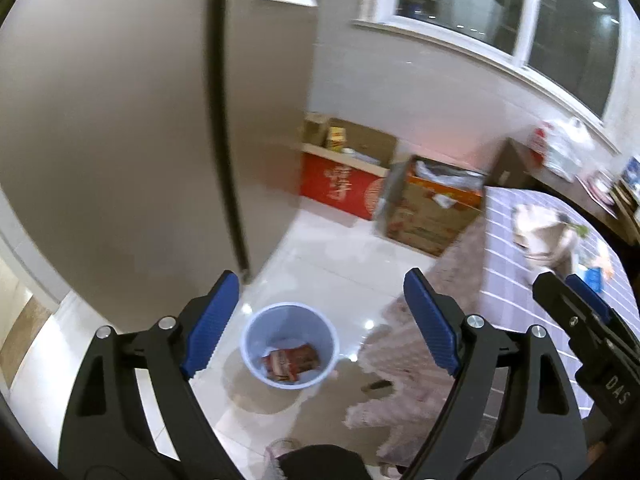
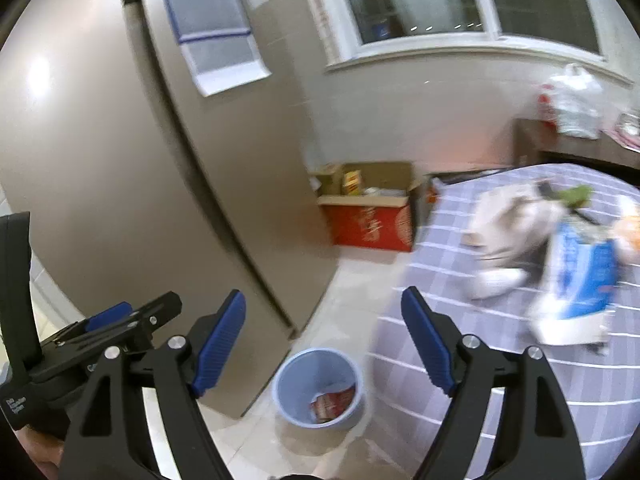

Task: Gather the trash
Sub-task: 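Grasp the white bottle with the left tool while the right tool grasps the toothpaste box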

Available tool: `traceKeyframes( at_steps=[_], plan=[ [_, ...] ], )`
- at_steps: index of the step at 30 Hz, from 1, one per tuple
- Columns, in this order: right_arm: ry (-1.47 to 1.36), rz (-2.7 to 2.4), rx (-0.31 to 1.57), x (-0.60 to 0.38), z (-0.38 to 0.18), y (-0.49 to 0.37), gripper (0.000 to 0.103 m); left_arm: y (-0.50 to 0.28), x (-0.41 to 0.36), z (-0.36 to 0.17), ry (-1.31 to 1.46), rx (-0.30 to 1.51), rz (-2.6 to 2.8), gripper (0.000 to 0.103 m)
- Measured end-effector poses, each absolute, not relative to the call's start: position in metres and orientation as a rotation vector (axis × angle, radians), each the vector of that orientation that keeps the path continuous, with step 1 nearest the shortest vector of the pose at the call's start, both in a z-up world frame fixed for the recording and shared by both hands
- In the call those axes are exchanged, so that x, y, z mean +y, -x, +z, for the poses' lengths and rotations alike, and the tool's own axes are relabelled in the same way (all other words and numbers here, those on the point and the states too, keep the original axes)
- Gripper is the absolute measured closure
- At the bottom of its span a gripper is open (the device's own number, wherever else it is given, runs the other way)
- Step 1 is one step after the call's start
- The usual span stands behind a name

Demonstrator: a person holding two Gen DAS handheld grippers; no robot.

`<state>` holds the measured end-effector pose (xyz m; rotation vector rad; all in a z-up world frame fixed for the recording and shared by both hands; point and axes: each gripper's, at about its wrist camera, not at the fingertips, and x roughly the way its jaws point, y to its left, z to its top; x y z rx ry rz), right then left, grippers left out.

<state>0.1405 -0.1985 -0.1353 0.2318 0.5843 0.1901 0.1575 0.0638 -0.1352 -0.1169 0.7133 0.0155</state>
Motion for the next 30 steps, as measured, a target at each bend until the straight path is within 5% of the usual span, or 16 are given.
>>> traceKeyframes(
  at_steps=[11,13,17,23,24,30],
  plan=[
    [-0.421,-0.092,0.568,-0.344,-0.156,-0.102,0.026,-0.153,-0.062,-0.133,0.003,0.722,-0.212,0.020],
    [-0.452,-0.085,0.593,-0.355,-0.166,-0.106,0.040,-0.152,-0.076,-0.136,-0.004,0.724,-0.244,0.020],
    [-0.477,-0.060,0.634,-0.361,-0.179,-0.121,0.050,-0.158,-0.098,-0.145,-0.036,0.744,-0.279,0.020],
    [-0.469,-0.042,0.657,-0.359,-0.186,-0.144,0.078,-0.168,-0.113,-0.151,-0.088,0.747,-0.297,0.020],
    [-0.462,-0.039,0.656,-0.359,-0.186,-0.146,0.090,-0.169,-0.114,-0.153,-0.094,0.749,-0.300,0.020],
    [-0.442,-0.077,0.592,-0.372,-0.177,-0.141,0.100,-0.188,-0.137,-0.163,-0.153,0.742,-0.344,0.020]
  ],
)
